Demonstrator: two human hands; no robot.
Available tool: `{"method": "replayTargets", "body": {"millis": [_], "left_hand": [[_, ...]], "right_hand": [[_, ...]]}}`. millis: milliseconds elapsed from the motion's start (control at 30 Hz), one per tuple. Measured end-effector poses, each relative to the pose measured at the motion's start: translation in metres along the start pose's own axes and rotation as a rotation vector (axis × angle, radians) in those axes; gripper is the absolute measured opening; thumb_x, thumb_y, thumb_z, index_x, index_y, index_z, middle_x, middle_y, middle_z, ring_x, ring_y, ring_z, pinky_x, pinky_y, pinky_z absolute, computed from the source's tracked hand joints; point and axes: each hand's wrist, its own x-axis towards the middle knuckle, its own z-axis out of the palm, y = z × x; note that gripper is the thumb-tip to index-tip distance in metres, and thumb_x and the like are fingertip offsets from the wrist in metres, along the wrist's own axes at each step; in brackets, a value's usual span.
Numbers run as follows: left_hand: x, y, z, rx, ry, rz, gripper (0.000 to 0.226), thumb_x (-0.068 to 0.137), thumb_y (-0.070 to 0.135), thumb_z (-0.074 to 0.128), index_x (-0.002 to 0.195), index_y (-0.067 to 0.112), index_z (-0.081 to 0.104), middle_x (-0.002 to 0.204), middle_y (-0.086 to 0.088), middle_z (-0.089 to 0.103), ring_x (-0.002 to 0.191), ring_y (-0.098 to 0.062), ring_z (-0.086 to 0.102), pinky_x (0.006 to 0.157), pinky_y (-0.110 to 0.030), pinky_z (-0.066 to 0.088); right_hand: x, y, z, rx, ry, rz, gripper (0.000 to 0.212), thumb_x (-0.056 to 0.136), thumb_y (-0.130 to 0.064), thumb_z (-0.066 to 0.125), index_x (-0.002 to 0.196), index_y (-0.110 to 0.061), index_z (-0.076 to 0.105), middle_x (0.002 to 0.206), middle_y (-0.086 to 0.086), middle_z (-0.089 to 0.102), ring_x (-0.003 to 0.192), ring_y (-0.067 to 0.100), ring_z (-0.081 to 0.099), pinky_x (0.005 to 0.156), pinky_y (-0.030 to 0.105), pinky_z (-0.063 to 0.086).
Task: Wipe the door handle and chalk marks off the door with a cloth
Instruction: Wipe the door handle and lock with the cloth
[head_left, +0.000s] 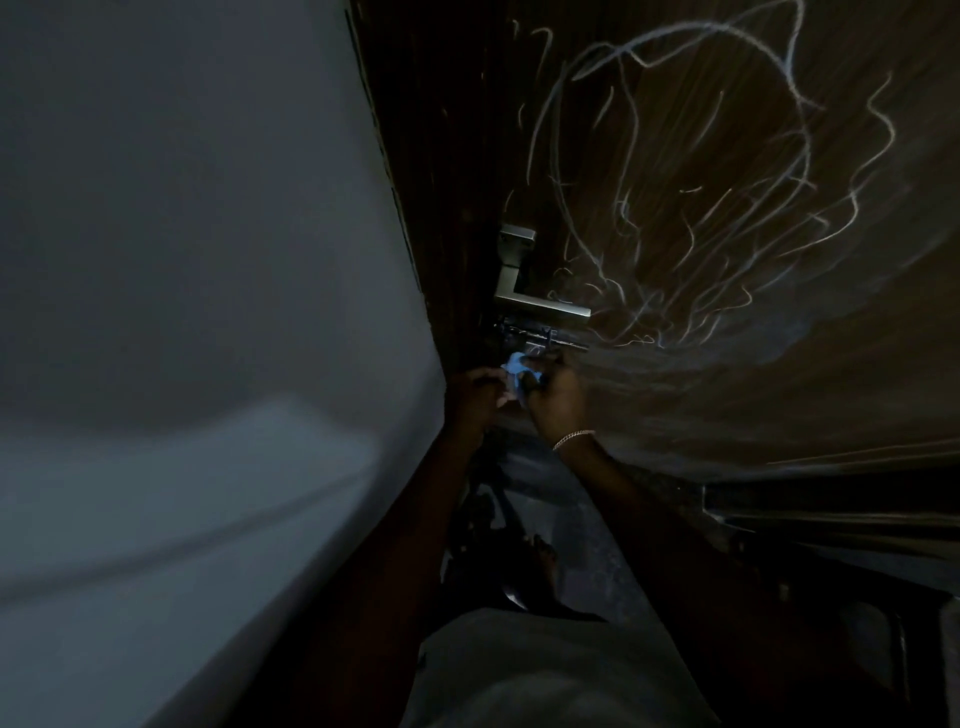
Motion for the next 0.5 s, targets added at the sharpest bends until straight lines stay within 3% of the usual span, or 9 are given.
{"method": "replayTargets", "body": {"millis": [67,133,167,233,300,367,433,500], "left_hand": [[0.001,0.0,-0.001,0.051,-0.036,-0.01,0.024,0.101,-0.002,0.049,0.082,0.003,0.063,0.08,-0.009,0.06,0.074,-0.019,0.057,0.072,-0.02,0.05],[0.003,-0.003,-0.004,0.037,-0.001,0.022,0.015,0.098,-0.002,0.054,0.098,0.002,0.068,0.086,-0.008,0.065,0.079,-0.02,0.062,0.079,-0.029,0.055],[0.003,-0.005,-0.006,0.032,0.017,0.038,0.021,0.096,-0.002,0.056,0.112,-0.001,0.069,0.095,-0.01,0.068,0.085,-0.022,0.064,0.087,-0.038,0.057],[0.002,-0.007,-0.006,0.025,0.03,0.045,0.03,0.094,-0.003,0.056,0.122,-0.005,0.066,0.111,-0.019,0.07,0.095,-0.025,0.064,0.097,-0.046,0.054],[0.001,-0.007,-0.004,-0.019,0.013,0.05,0.03,0.094,-0.006,0.057,0.123,-0.008,0.064,0.119,-0.024,0.069,0.095,-0.027,0.066,0.096,-0.045,0.055],[-0.001,-0.007,-0.003,-0.084,-0.014,0.057,0.028,0.095,-0.008,0.058,0.122,-0.013,0.062,0.114,-0.027,0.067,0.083,-0.025,0.066,0.083,-0.034,0.057],[0.0,-0.008,-0.004,-0.084,-0.022,0.063,0.028,0.097,-0.009,0.054,0.123,-0.017,0.059,0.103,-0.024,0.064,0.074,-0.022,0.061,0.072,-0.027,0.054],[0.001,-0.006,-0.003,-0.085,-0.049,0.032,0.027,0.099,-0.006,0.052,0.122,-0.017,0.059,0.094,-0.021,0.063,0.073,-0.022,0.059,0.079,-0.033,0.053]], "right_hand": [[-0.009,0.007,0.008,-0.123,-0.062,-0.097,0.024,0.097,-0.006,0.059,0.121,-0.004,0.061,0.123,0.018,0.06,0.112,0.023,0.061,0.098,0.034,0.051],[-0.013,0.017,0.009,-0.22,-0.062,-0.125,0.013,0.098,-0.009,0.059,0.107,-0.013,0.066,0.106,0.017,0.067,0.095,0.021,0.065,0.085,0.035,0.055],[-0.013,0.022,0.007,-0.256,-0.062,-0.116,0.013,0.097,-0.008,0.059,0.103,-0.013,0.069,0.1,0.014,0.07,0.088,0.02,0.066,0.081,0.032,0.055],[-0.009,0.02,-0.002,-0.33,-0.144,-0.141,0.017,0.097,-0.007,0.059,0.109,-0.007,0.071,0.105,0.011,0.071,0.094,0.018,0.067,0.086,0.024,0.051],[0.003,0.014,-0.007,-0.324,-0.105,-0.153,0.023,0.096,-0.006,0.06,0.117,-0.003,0.068,0.116,0.013,0.069,0.105,0.018,0.065,0.095,0.023,0.049],[0.013,0.001,-0.003,-0.333,-0.066,-0.188,0.028,0.093,-0.001,0.061,0.12,0.001,0.066,0.122,0.019,0.065,0.112,0.028,0.063,0.1,0.038,0.051],[0.011,-0.003,0.001,-0.428,-0.15,-0.207,0.029,0.092,0.0,0.06,0.12,0.001,0.066,0.119,0.021,0.065,0.109,0.036,0.063,0.095,0.048,0.052],[-0.001,0.004,-0.004,-0.516,-0.232,-0.243,0.029,0.092,-0.008,0.062,0.12,-0.004,0.067,0.113,0.018,0.069,0.102,0.034,0.066,0.089,0.046,0.055]]}}
